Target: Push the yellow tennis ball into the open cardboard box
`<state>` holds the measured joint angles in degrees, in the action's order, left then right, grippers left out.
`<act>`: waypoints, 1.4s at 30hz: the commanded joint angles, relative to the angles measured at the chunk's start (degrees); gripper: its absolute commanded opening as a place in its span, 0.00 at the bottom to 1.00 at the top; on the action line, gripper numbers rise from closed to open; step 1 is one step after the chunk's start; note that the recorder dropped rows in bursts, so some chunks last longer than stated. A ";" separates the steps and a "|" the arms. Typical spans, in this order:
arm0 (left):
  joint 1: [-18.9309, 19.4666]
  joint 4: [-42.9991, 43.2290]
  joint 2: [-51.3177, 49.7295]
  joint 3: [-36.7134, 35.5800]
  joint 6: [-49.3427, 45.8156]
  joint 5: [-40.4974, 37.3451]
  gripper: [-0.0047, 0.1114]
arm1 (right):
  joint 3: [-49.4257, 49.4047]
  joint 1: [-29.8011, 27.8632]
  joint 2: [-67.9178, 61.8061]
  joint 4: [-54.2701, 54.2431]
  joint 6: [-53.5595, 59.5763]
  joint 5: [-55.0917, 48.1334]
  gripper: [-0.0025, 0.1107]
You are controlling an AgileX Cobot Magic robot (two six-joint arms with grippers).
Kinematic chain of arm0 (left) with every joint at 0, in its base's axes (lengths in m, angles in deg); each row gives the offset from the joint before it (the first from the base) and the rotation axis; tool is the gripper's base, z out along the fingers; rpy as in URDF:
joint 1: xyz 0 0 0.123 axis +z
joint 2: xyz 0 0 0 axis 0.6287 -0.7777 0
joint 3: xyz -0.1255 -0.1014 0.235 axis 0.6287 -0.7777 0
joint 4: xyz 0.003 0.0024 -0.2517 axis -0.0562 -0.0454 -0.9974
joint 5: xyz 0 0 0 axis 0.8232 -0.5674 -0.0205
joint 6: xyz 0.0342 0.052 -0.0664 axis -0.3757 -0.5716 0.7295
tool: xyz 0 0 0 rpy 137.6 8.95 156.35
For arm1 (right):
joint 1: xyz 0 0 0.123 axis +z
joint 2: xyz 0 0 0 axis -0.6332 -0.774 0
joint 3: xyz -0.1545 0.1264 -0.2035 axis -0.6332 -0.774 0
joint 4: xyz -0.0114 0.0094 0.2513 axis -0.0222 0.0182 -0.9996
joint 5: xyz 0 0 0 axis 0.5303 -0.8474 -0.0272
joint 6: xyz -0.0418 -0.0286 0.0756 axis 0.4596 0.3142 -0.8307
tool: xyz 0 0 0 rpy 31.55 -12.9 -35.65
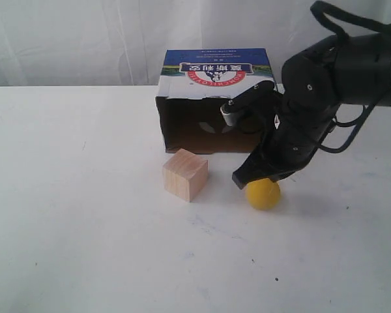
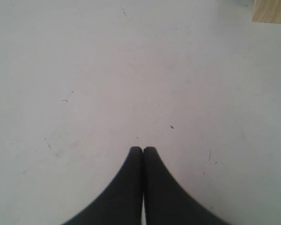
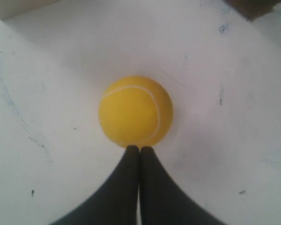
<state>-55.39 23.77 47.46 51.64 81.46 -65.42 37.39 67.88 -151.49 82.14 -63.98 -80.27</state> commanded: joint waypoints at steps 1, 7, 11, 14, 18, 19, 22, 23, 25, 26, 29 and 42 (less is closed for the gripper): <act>-0.29 0.02 0.29 -0.24 -0.13 -1.00 0.04 | 0.07 0.69 2.09 0.21 0.43 -2.98 0.02; -0.29 0.02 0.29 -0.24 -0.13 -1.00 0.04 | -4.29 2.22 1.03 -1.89 0.85 1.97 0.02; -0.29 0.02 0.29 -0.24 -0.13 -1.00 0.04 | -5.51 2.20 -4.05 -4.09 1.97 8.16 0.02; -0.29 0.02 0.29 -0.24 -0.13 -1.00 0.04 | -4.94 2.07 -9.04 -3.84 1.97 14.65 0.02; -0.29 0.02 0.29 -0.24 -0.13 -1.00 0.04 | 3.84 -1.64 -15.85 -0.43 1.86 21.84 0.02; -0.29 0.02 0.29 -0.24 -0.13 -1.00 0.04 | 7.17 -2.26 -16.35 -0.43 1.71 19.91 0.02; -0.29 0.02 0.29 -0.24 -0.13 -1.00 0.04 | 16.31 -2.50 -13.13 1.24 0.97 13.02 0.02; -0.29 0.02 0.29 -0.24 -0.13 -1.00 0.04 | 17.05 -2.34 -10.80 3.13 -0.04 12.45 0.02; -0.29 0.02 0.29 -0.24 -0.13 -1.00 0.04 | 16.79 -1.84 -6.82 4.28 -1.36 11.45 0.02; -0.29 0.02 0.29 -0.24 -0.13 -1.00 0.04 | 15.94 -1.80 -4.99 4.56 -1.54 10.83 0.02; -0.29 0.02 0.29 -0.24 -0.13 -1.00 0.04 | 12.26 -1.70 -1.16 4.56 -1.68 9.45 0.02; -0.29 0.02 0.29 -0.24 -0.13 -1.00 0.04 | -7.44 -1.70 12.69 1.85 -12.96 11.51 0.02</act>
<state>-55.39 23.77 47.46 51.64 81.46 -65.42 32.81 66.15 -141.87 84.29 -75.20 -69.56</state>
